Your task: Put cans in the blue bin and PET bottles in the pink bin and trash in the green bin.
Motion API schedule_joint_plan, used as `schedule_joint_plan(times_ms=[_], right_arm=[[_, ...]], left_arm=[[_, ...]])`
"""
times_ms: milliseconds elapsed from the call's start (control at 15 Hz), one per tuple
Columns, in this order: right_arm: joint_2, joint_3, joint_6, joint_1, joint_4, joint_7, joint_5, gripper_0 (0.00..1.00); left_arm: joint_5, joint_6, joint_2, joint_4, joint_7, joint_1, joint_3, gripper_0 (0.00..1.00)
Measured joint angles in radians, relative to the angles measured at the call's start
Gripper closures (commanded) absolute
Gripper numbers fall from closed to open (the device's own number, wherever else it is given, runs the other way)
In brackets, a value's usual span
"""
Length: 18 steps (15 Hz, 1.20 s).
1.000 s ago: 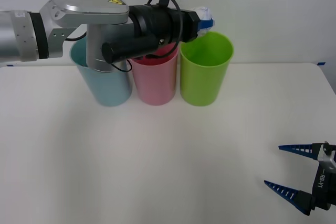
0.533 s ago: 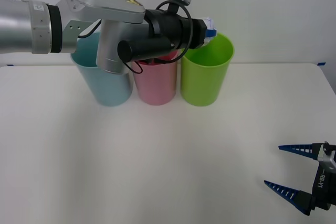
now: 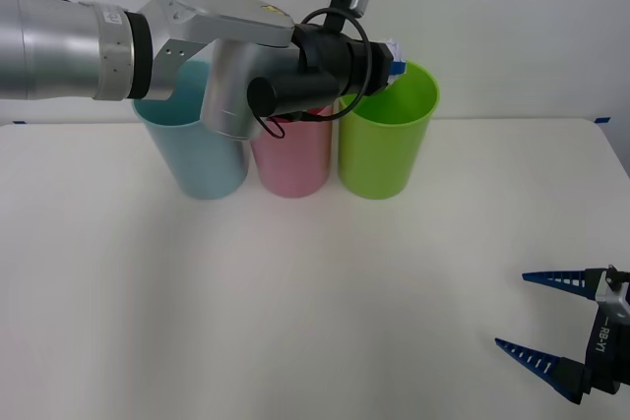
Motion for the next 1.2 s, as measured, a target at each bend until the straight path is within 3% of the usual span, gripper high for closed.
schedule_joint_plan(times_ms=[267, 333, 400, 467, 800, 1200], right_arm=[[0.000, 0.000, 0.000, 0.000, 0.000, 0.000, 0.000, 0.00], [0.000, 0.000, 0.000, 0.000, 0.000, 0.000, 0.000, 0.00], [0.000, 0.000, 0.000, 0.000, 0.000, 0.000, 0.000, 0.00], [0.000, 0.000, 0.000, 0.000, 0.000, 0.000, 0.000, 0.00], [0.000, 0.000, 0.000, 0.000, 0.000, 0.000, 0.000, 0.00], [0.000, 0.000, 0.000, 0.000, 0.000, 0.000, 0.000, 0.00]], left_arm=[[0.011, 0.001, -0.014, 0.021, 0.006, -0.002, -0.003, 1.00], [0.013, 0.001, -0.015, 0.021, 0.010, -0.002, -0.003, 0.92], [0.015, 0.006, -0.014, 0.021, 0.012, -0.004, -0.003, 0.39], [0.020, 0.014, -0.014, 0.021, 0.014, -0.006, -0.003, 0.00], [0.057, 0.014, -0.015, 0.021, 0.036, -0.020, 0.000, 0.00], [0.042, 0.000, -0.015, 0.021, 0.041, -0.030, 0.003, 0.00]])
